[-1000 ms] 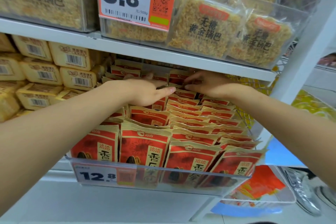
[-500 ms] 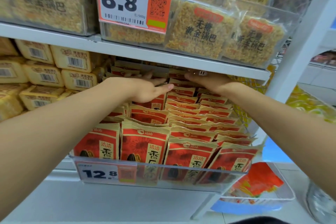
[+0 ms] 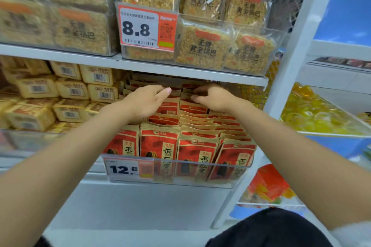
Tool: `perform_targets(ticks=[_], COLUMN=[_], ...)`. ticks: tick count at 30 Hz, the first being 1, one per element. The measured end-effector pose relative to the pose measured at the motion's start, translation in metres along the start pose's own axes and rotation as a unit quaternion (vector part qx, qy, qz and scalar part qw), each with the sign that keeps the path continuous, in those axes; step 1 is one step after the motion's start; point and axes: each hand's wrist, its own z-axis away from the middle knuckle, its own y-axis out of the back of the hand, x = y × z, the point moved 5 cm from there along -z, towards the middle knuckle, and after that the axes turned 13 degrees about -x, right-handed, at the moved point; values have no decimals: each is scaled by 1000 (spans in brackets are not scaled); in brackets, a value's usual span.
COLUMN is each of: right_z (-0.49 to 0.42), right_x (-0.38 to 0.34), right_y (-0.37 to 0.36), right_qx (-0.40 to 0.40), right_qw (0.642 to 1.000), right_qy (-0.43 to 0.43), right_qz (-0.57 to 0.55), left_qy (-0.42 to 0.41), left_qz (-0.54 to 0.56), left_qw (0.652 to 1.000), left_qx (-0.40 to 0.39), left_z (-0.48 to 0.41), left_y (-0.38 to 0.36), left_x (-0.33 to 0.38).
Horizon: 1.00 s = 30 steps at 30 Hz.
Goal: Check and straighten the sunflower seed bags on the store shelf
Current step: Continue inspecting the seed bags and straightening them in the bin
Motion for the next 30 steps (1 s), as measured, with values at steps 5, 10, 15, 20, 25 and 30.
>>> perform_targets(ticks=[5, 10, 15, 20, 25, 30], right_z=[52, 92, 123, 142, 158, 163], right_x=[-5, -1, 23, 45, 56, 53], right_y=[-1, 2, -5, 0, -6, -10], right_qx=[50, 116, 172, 139, 112, 82], right_qw=[995, 977, 958, 961, 979, 987], right_qy=[63, 86, 101, 81, 41, 41], right_qz=[-65, -159, -208, -224, -166, -130], left_qy=[-4, -2, -12, -12, -16, -11], left_qz=[39, 101, 157, 164, 174, 154], left_qw=[990, 974, 976, 976, 978, 981], left_qx=[132, 201, 150, 143, 110, 115], left_z=[26, 41, 40, 31, 21, 17], left_y=[-2, 0, -9, -16, -42, -52], left_x=[22, 39, 48, 55, 72, 75])
